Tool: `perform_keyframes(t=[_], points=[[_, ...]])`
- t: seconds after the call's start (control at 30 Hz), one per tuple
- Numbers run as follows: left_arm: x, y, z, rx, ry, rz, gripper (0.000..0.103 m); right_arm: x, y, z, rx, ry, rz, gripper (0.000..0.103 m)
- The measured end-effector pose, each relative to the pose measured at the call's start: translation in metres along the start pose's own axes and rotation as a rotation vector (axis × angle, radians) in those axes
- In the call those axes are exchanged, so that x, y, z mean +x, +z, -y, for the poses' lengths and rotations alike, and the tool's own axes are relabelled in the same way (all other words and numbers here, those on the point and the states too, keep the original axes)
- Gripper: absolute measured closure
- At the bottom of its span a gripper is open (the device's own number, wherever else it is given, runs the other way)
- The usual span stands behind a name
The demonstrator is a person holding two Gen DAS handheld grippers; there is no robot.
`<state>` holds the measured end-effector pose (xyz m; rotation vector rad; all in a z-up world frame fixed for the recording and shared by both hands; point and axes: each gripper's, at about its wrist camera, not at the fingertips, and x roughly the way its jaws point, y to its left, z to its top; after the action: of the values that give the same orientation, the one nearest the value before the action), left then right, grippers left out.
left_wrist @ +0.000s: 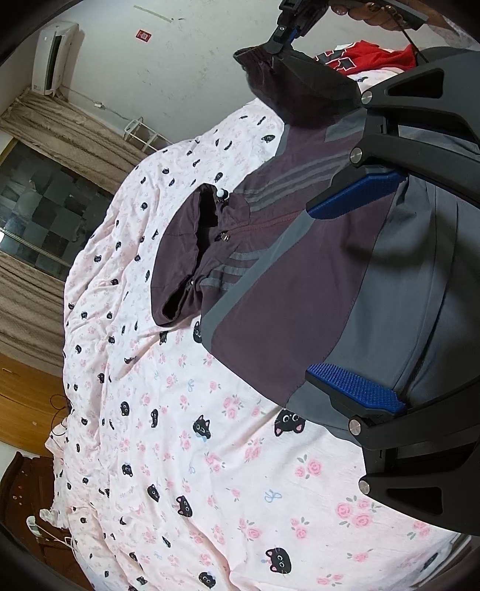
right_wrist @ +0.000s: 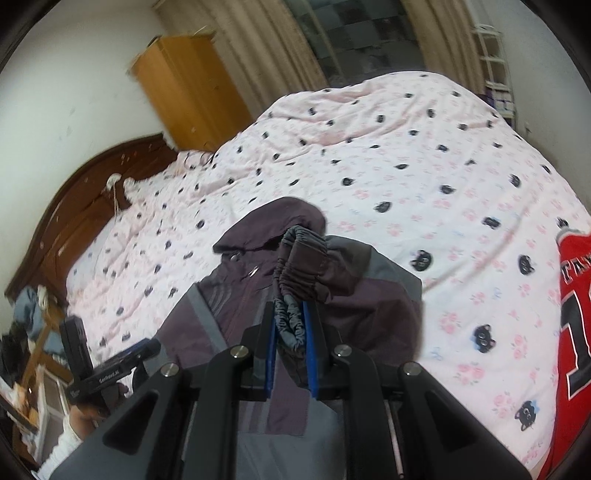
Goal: Fold clothes
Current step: 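Lay the held sleeve across the jacket body and open the right gripper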
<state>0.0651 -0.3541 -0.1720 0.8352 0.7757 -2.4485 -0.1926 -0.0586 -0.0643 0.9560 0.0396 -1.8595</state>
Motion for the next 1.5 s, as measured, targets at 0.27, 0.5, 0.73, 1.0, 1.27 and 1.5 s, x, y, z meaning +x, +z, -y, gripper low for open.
perform_keyframes(t=[0.27, 0.5, 0.73, 1.0, 1.27, 1.5], points=[[-0.003, 0.001, -0.021, -0.089, 0.042, 0.006, 0.026, 0.028, -0.012, -0.043, -0.117, 0.016, -0.079, 0.089], [-0.002, 0.001, -0.029, -0.122, 0.038, -0.005, 0.026, 0.049, -0.027, -0.083, -0.235, 0.029, -0.138, 0.089], [0.000, 0.001, -0.023, -0.099, 0.040, -0.014, 0.026, 0.067, -0.042, -0.122, -0.315, 0.070, -0.170, 0.089], [-0.005, 0.003, -0.031, -0.118, 0.099, 0.012, 0.026, 0.104, -0.071, -0.166, -0.402, 0.086, -0.264, 0.089], [-0.004, 0.003, -0.026, -0.089, 0.072, 0.011, 0.026, 0.121, -0.100, -0.175, -0.494, 0.042, -0.324, 0.089], [-0.001, 0.004, -0.011, -0.051, -0.013, 0.014, 0.026, 0.118, -0.109, -0.178, -0.554, 0.057, -0.344, 0.084]])
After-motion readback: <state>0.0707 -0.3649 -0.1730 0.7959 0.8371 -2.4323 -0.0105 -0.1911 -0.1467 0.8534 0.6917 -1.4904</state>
